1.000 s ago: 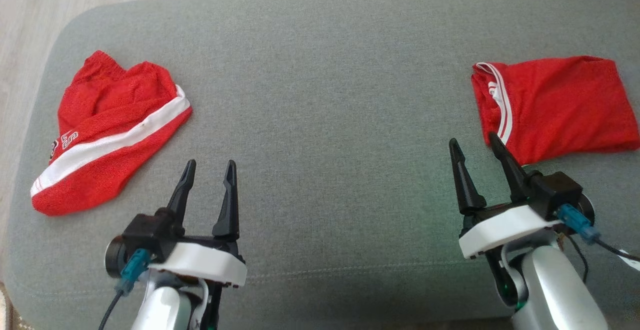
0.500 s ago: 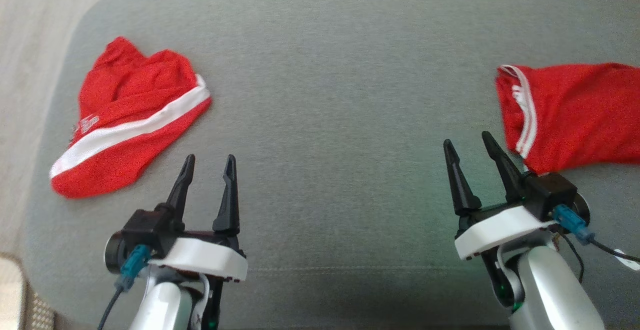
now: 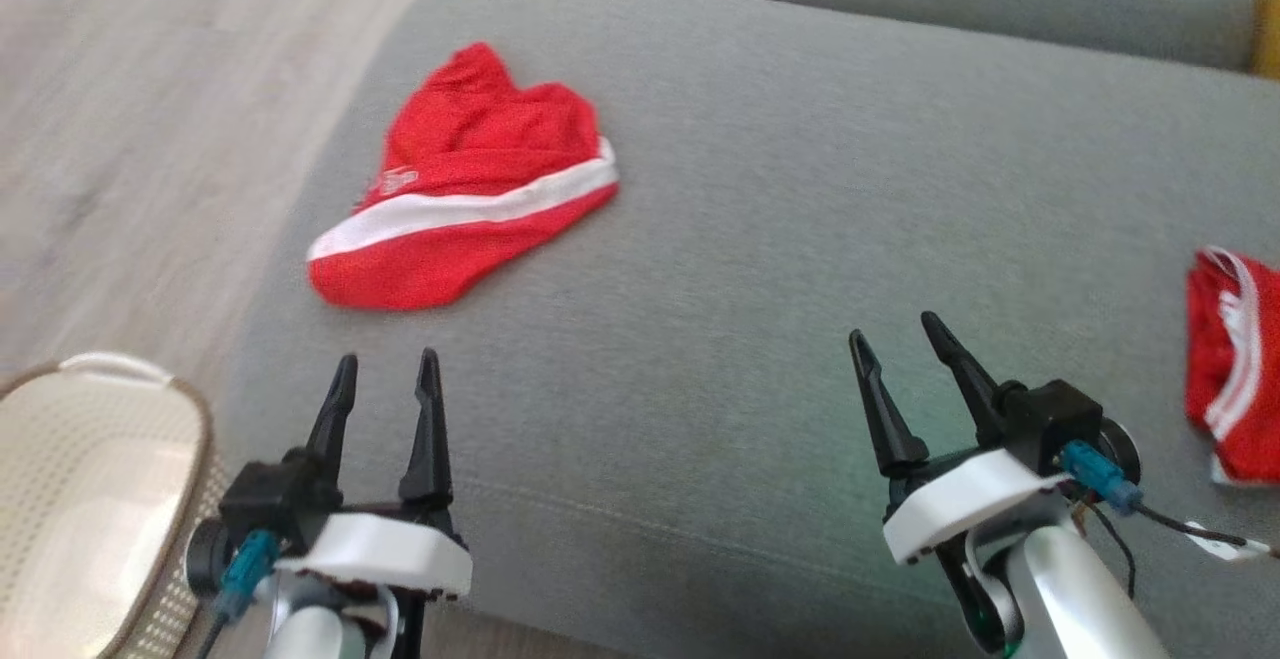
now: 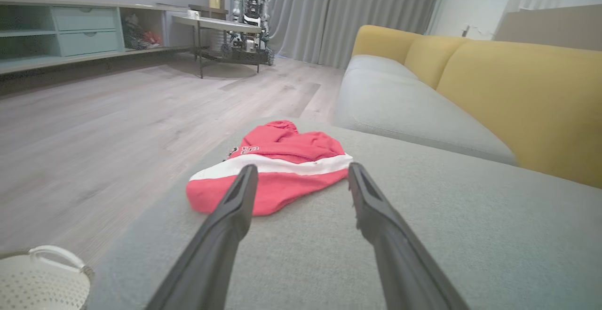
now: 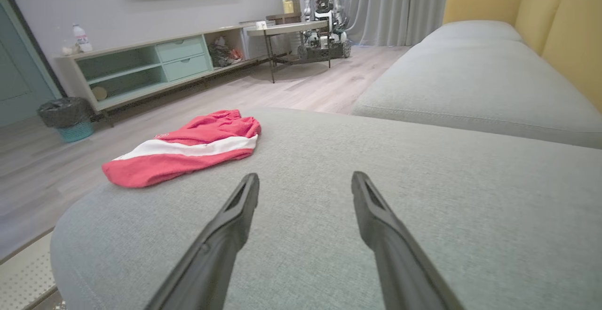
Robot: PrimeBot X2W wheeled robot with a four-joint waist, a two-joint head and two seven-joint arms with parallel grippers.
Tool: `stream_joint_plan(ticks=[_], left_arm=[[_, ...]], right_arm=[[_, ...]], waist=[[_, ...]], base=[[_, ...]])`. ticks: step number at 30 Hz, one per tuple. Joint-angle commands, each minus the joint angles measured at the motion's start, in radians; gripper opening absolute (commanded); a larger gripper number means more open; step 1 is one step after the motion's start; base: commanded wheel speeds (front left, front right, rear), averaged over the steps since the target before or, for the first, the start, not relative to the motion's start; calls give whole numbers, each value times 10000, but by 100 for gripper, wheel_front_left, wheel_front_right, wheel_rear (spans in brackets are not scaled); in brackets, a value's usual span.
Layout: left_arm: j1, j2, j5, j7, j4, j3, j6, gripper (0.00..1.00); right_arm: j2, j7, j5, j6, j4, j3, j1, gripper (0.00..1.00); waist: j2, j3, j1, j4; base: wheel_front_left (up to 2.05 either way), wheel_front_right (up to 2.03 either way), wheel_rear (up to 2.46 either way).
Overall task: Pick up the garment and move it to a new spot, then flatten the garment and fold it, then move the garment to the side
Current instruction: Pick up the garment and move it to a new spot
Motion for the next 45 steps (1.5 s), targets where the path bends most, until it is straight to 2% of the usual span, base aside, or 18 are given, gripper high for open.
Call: stream_joint_plan(ticks=[1,9,21,25,29,35,39,45], left_arm=[[-242,55,50,-53,-372,355,55,100],[-35,55,30,-53,-484,448,108,100],[-174,55,-50,-53,-605,972,129,100],[-601,55,-21,-53,-516,1427,-96,100],[-1350,82,170,-53,-173,1922,-576,100],[-3188,598,205,-53,1580,2496,-1348,100],[-4700,1135,38,135,3409,2609,-1651,100],[-6742,1823,-341,972,5913,2606,-1999,100]], right_arm=[[97,-93,86,-2,-263,241,-146,100],[97,-93,133,-2,-199,334,-44,100],[97,-93,40,-2,-218,327,-64,100],[97,-93,-123,-2,-308,245,-236,100],[97,-87,-442,-2,-461,84,-455,100],[82,204,-1007,-2,-1126,-127,-838,100],[37,457,-1253,-2,-1688,-219,-1046,100],[-1,738,-1464,-2,-2359,-216,-1273,100]], waist=[[-1,-257,0,476],[-1,-305,0,825],[-1,-23,0,544],[-1,386,0,343],[-1,997,0,153],[-1,2127,0,-137],[-1,2784,0,-371],[-1,3444,0,-766]], base=[[0,0,0],[0,0,0],[0,0,0],[0,0,0],[0,0,0],[0,0,0],[0,0,0],[0,0,0]])
